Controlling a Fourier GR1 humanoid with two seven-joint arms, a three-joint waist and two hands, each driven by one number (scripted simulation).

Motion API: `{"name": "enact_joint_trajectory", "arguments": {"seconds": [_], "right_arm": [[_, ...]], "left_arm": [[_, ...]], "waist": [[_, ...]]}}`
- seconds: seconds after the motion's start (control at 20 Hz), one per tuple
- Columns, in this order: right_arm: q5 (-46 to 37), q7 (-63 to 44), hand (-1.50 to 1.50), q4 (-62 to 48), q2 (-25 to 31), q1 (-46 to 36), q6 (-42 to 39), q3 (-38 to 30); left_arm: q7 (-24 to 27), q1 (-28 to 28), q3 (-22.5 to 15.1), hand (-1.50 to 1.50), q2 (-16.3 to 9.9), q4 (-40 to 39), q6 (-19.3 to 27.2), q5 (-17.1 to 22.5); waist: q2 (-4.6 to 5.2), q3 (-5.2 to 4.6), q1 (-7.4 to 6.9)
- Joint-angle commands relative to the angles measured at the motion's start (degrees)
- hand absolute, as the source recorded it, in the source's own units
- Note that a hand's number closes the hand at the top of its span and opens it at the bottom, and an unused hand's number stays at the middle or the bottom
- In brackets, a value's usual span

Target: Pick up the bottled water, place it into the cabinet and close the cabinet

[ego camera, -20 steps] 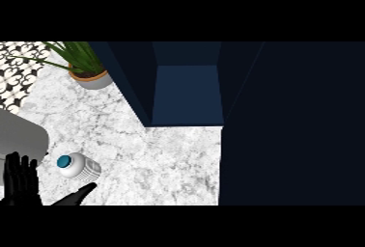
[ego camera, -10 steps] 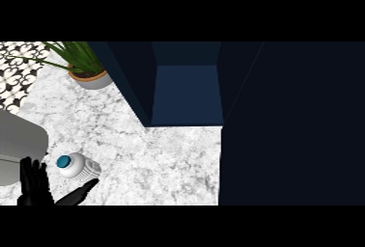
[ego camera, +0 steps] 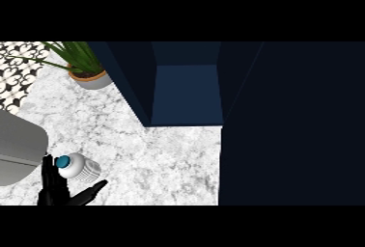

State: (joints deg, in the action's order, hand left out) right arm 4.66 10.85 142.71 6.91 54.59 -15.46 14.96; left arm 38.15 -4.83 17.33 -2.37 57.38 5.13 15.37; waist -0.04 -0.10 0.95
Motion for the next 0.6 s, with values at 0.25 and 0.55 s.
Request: {"name": "enact_joint_trajectory", "arguments": {"seconds": [0.25, 0.55], "right_arm": [[5.9, 1.4, -1.5, 7.6, 2.5, 6.5, -2.5, -4.2], [0.7, 1.8, -1.5, 4.2, 0.6, 5.0, -1.7, -0.6]], "left_arm": [[12.1, 6.9, 3.2, -1.5, 0.0, -16.6, -7.1, 2.5], [12.9, 9.9, 5.6, 1.5, -0.1, -20.7, -9.4, 5.9]], "waist": [[-0.1, 0.02, 0.4], [0.02, 0.0, 0.05]]}}
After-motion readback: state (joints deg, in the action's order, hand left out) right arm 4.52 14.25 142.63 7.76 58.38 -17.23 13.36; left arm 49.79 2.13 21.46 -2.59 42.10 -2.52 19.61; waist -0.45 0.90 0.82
